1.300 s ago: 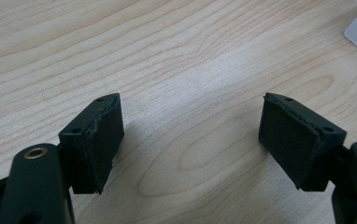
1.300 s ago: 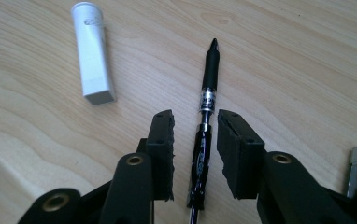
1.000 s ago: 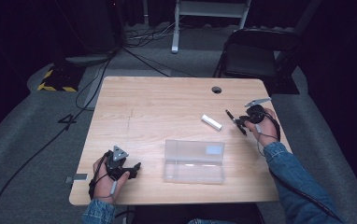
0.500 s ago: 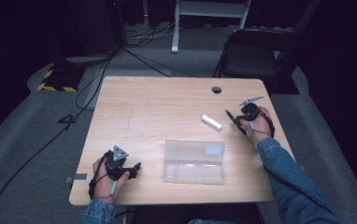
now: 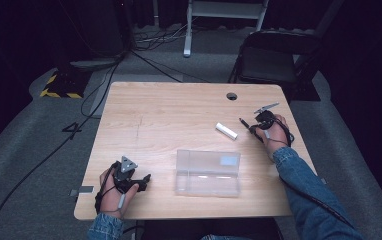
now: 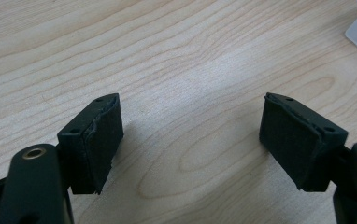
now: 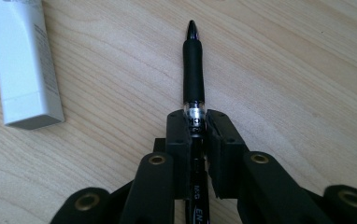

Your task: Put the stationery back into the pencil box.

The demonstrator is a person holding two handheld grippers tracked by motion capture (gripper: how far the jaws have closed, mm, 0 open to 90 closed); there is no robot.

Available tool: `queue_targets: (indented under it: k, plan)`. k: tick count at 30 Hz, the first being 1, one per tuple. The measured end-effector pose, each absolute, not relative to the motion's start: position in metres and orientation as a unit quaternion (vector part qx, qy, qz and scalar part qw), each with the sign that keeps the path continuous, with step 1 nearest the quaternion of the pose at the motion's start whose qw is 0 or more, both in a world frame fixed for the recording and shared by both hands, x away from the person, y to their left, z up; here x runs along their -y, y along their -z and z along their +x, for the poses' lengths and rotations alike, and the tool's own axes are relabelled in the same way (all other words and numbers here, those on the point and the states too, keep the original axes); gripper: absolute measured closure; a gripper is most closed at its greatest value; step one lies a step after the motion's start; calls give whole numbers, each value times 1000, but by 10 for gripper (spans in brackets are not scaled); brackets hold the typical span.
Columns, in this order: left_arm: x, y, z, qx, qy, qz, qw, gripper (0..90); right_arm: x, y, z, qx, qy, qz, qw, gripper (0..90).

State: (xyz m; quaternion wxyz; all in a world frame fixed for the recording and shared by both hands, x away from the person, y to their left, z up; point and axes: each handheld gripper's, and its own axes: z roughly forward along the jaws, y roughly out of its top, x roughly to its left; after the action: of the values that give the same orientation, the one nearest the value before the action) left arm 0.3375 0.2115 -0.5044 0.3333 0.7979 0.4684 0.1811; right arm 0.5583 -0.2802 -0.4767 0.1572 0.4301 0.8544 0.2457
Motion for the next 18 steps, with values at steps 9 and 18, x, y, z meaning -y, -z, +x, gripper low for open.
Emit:
queue_targets:
  k: [9, 18]
  plan:
    - [-211, 504, 337, -468, -181, 798, 333, 220, 284, 467, 555, -851, -255, 429, 162, 797]
    - [-211, 504, 338, -467, -181, 799, 333, 218, 287, 436, 540, -844, -294, 416, 168, 797]
